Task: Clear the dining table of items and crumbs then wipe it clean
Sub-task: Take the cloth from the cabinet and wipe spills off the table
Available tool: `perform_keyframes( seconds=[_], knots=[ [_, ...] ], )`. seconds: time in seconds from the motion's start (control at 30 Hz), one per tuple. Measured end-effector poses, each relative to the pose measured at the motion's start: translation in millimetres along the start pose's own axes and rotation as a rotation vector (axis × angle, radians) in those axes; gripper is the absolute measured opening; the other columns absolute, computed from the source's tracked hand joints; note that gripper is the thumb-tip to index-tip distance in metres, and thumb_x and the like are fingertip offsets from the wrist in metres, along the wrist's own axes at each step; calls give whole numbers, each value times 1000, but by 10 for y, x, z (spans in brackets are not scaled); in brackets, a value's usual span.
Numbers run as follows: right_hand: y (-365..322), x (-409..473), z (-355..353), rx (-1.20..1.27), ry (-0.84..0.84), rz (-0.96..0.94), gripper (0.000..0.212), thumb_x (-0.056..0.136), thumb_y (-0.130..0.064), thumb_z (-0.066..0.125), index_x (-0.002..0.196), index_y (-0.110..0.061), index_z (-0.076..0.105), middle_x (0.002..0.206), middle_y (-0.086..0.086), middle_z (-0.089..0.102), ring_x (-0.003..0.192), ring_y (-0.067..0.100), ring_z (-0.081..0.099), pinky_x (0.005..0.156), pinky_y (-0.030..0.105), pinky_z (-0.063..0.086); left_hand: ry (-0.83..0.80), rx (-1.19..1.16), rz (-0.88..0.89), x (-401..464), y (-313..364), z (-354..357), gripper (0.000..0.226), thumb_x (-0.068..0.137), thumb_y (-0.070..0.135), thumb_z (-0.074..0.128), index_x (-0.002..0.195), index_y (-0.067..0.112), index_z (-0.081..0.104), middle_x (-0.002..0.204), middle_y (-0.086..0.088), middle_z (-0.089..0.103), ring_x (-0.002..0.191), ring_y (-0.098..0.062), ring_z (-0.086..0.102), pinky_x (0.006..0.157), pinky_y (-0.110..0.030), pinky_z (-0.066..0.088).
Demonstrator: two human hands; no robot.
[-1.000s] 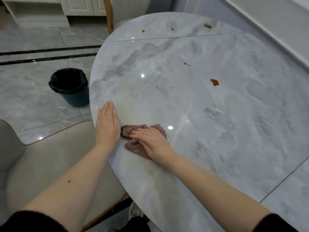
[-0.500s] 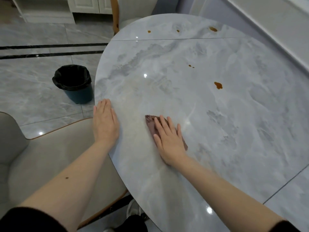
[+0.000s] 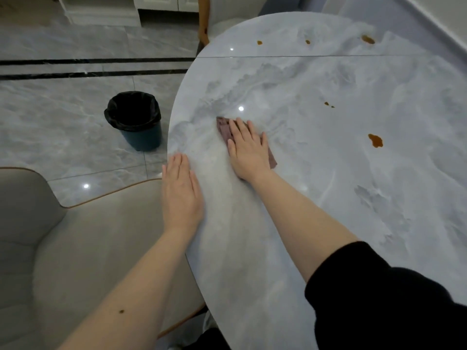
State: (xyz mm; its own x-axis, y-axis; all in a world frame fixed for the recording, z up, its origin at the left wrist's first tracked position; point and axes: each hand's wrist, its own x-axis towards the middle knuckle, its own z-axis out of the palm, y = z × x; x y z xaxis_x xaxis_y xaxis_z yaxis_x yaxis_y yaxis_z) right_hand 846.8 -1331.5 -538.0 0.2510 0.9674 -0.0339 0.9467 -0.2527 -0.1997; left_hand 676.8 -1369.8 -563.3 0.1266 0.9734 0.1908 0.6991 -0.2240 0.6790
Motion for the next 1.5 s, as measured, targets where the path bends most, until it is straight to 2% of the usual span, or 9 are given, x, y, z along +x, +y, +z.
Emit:
perform_keyframes(
  seconds=[0.2, 0.33, 0.53, 0.7, 0.8, 0.93, 1.17, 1.33, 1.5],
  knots=[
    [-218, 9, 8, -9, -16, -160, 51, 100, -34, 27, 149, -28, 16, 156, -10, 20, 145, 13, 12, 117, 44, 7, 6, -13, 6, -2, 12, -15, 52, 97, 21, 21, 141, -2, 35, 150, -15, 33, 143, -22, 24, 120, -30, 3],
    [-248, -575, 49, 8, -41, -324, 49, 100, -34, 32, 148, -27, 24, 154, -10, 25, 143, 12, 18, 115, 43, 10, 7, -80, -8, 16, -17, -27, 52, 96, 22, 22, 140, -2, 36, 150, -15, 34, 143, -20, 25, 119, -25, 2],
    [-92, -1649, 46, -6, -76, -451, 51, 96, -36, 29, 146, -27, 30, 151, -9, 33, 141, 14, 25, 114, 45, 14, 13, -261, -57, -46, 39, -123, 43, 101, 15, 26, 140, -2, 36, 150, -15, 33, 142, -22, 26, 120, -34, 11],
    [188, -2044, -13, -57, -156, -656, 49, 98, -37, 32, 146, -30, 28, 151, -10, 33, 142, 12, 24, 116, 40, 8, -29, -191, -43, -33, 42, -115, 55, 94, 23, 22, 138, -6, 38, 148, -19, 35, 142, -28, 27, 119, -35, 5],
    [246, -1676, -65, -56, -176, -543, 50, 97, -39, 27, 146, -32, 27, 152, -11, 31, 142, 12, 25, 116, 38, 8, -5, -144, -40, 48, 60, -78, 52, 95, 20, 23, 137, -6, 39, 147, -20, 36, 141, -28, 28, 118, -35, 5],
    [307, -997, -101, -51, -84, -310, 55, 94, -45, 14, 147, -33, 25, 153, -13, 27, 143, 11, 21, 116, 40, 8, 20, -155, -49, 84, 34, -39, 43, 100, 12, 28, 138, -4, 39, 148, -16, 36, 142, -23, 28, 118, -27, 3],
    [-29, -277, 24, 10, 15, -34, 49, 100, -33, 26, 149, -30, 19, 155, -12, 21, 144, 12, 12, 118, 45, 2, 51, -201, -54, 105, 39, -55, 41, 101, 12, 28, 137, -2, 40, 147, -14, 38, 141, -21, 29, 116, -23, 4],
    [-223, -828, 77, -7, 7, -222, 52, 95, -38, 22, 146, -28, 28, 152, -11, 31, 142, 12, 23, 116, 47, 9, 41, -235, -82, 112, 40, -92, 41, 101, 12, 27, 138, -2, 39, 149, -13, 37, 142, -20, 28, 117, -24, 6],
    [-113, -1821, 106, 18, -53, -370, 50, 96, -36, 27, 146, -28, 30, 152, -10, 32, 142, 13, 24, 115, 44, 5, 8, -213, -71, -35, 33, -118, 46, 100, 18, 25, 139, -2, 38, 148, -16, 36, 141, -23, 28, 120, -32, 8]
  ],
)
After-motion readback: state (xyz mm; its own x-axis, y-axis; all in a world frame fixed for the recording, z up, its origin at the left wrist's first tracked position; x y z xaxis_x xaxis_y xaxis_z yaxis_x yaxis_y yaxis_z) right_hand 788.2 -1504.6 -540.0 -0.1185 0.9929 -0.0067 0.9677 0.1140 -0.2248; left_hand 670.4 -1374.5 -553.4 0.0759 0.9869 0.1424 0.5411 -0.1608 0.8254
